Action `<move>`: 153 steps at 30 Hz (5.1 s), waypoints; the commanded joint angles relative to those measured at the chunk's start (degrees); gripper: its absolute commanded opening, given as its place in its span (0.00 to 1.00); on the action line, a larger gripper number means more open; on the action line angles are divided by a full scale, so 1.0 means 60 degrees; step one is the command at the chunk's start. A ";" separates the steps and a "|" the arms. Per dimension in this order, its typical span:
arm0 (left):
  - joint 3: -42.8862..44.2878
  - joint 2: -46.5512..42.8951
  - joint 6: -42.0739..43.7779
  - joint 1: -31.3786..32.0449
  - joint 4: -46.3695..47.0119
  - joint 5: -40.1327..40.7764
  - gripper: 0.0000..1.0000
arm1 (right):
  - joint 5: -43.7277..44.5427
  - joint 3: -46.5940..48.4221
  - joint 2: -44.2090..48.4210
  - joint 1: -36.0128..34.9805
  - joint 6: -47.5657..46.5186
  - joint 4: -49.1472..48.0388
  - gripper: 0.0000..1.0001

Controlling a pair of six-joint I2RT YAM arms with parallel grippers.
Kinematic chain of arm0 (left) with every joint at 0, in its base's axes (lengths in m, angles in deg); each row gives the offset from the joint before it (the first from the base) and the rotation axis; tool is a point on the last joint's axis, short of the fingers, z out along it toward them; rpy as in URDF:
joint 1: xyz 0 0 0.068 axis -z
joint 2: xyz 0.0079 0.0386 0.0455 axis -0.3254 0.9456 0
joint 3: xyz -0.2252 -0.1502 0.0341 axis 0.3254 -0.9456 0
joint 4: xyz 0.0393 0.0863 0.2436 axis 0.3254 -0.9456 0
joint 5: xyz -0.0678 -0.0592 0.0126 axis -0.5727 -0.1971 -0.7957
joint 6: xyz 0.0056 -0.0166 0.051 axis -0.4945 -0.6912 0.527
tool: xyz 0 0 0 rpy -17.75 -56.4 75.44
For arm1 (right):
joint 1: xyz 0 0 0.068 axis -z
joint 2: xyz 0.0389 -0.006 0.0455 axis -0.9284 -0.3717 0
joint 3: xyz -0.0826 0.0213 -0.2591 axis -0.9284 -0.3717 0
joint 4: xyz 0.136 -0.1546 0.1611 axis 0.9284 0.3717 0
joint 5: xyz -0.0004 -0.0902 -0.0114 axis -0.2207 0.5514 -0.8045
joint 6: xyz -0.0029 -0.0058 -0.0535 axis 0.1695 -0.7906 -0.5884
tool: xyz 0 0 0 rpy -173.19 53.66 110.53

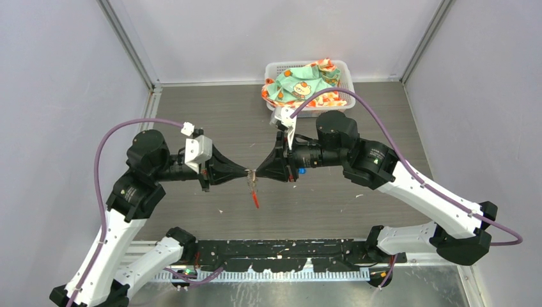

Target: Put the keys on the keyring

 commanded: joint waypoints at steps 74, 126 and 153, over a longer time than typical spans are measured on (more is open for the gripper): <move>0.1060 0.0072 0.1463 -0.0017 -0.1949 -0.1034 0.43 | -0.2552 0.1417 -0.0116 0.0047 -0.0899 0.1339 0.01; 0.3077 0.2336 0.4378 0.1587 -0.4572 -0.0241 0.17 | -0.1937 0.4883 -0.2619 0.0030 -0.1466 0.5236 0.01; 0.1635 0.1586 -0.2477 0.1975 0.1222 0.0383 0.00 | -0.0443 0.0044 0.1292 0.0345 -0.0164 -0.0239 0.62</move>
